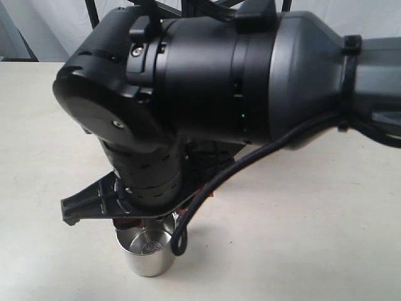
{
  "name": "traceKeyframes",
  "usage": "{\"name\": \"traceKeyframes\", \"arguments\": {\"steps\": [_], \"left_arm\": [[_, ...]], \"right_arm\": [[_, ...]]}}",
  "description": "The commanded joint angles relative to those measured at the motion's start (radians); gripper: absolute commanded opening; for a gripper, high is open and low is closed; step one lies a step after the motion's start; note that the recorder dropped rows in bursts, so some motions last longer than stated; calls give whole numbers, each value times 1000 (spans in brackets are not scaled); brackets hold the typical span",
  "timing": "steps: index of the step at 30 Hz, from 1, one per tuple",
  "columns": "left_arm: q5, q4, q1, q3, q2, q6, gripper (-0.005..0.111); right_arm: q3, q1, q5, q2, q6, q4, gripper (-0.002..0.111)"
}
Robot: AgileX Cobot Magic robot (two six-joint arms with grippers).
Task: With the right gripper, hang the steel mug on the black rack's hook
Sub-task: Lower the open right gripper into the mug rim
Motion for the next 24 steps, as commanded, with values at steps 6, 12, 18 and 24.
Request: {"name": "traceKeyframes", "arguments": {"steps": [6, 12, 18, 24], "left_arm": [[-6, -4, -1, -2, -5, 0, 2], [-6, -4, -1, -2, -5, 0, 2], [-6, -4, -1, -2, -5, 0, 2], [-6, -4, -1, -2, -5, 0, 2]], "right_arm": [[68, -65, -106, -1, 211, 189, 46], [133, -79, -121, 5, 281, 212, 46], [184, -88, -188, 5, 351, 201, 46], [210, -101, -283, 16, 380, 177, 46]]}}
